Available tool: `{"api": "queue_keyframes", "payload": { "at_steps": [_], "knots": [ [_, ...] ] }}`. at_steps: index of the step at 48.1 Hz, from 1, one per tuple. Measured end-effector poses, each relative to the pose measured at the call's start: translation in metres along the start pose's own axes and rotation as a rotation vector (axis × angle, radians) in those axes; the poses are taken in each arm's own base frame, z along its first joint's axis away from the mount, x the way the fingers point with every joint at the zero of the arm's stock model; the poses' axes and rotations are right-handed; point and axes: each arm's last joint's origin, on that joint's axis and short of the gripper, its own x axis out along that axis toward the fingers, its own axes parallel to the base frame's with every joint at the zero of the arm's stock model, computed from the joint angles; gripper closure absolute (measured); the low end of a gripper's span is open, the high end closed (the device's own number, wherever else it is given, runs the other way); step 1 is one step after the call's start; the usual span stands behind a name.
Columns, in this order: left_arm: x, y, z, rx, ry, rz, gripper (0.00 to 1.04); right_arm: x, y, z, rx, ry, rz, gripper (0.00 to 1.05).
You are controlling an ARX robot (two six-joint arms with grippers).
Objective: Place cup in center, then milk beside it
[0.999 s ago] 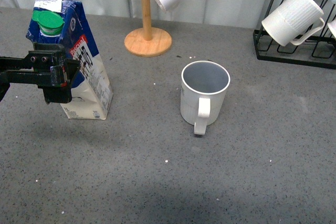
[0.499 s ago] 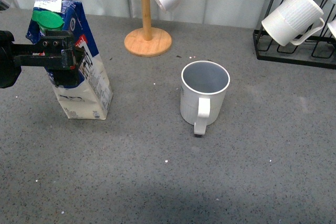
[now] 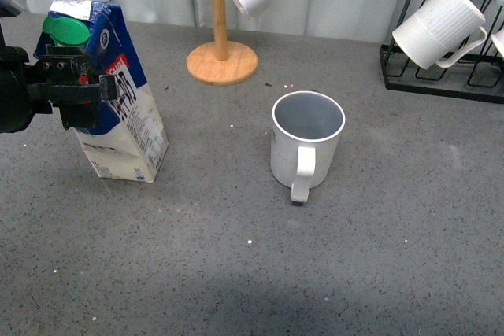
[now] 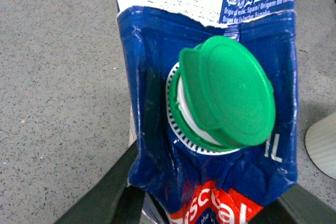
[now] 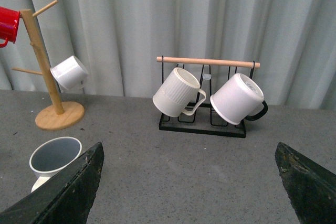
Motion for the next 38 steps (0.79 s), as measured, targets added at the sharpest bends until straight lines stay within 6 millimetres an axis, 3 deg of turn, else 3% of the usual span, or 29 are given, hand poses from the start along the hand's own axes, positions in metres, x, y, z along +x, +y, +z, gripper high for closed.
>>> {"api": "queue_keyframes", "payload": {
  "at_steps": [6,13,25,38],
  "knots": [
    [-0.003,-0.012,0.006,0.001,-0.026,-0.02,0.82,0.0,0.0,0.0,0.0,0.0,0.0,0.09],
    [-0.008,-0.031,0.012,-0.01,-0.067,-0.049,1.01,0.0,0.0,0.0,0.0,0.0,0.0,0.09],
    [-0.008,-0.071,0.002,-0.003,-0.081,-0.114,1.01,0.0,0.0,0.0,0.0,0.0,0.0,0.09],
    [0.001,-0.09,-0.005,-0.012,-0.074,-0.115,1.01,0.0,0.0,0.0,0.0,0.0,0.0,0.09]
  ]
}}
